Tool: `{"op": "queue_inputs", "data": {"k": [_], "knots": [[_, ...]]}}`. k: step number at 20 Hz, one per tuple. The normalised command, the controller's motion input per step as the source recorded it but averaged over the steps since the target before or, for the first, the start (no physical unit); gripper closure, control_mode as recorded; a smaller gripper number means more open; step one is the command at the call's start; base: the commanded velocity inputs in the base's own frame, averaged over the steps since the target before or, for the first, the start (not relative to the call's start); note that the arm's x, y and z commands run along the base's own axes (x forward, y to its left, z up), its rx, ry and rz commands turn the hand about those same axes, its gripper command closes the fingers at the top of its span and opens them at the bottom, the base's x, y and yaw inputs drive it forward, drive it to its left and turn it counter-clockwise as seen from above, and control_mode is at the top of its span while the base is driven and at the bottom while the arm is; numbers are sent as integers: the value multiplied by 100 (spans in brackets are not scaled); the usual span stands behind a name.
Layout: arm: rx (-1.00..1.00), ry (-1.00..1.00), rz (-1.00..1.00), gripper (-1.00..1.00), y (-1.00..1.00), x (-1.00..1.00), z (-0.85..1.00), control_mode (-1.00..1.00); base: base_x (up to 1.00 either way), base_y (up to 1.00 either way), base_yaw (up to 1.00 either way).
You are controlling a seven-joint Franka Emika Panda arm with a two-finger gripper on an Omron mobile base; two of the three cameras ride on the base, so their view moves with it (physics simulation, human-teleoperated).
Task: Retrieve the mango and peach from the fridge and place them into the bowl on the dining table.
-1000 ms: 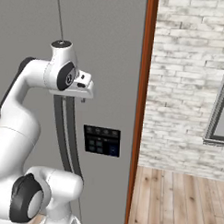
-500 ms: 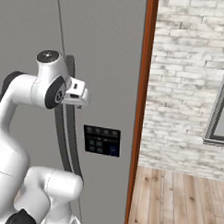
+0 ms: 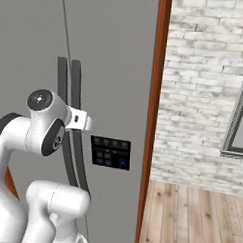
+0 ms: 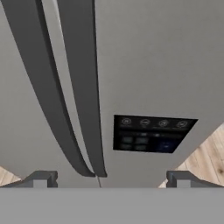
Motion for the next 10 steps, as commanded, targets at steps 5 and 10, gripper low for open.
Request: {"op": "queue_inputs", "data": {"k": [5,10], "knots": [[0,-12,0,-100,-13,-33,-14,-100,0,0,0],[0,-4,0,-100,0,-14,-4,100,-27,0,0]]}}
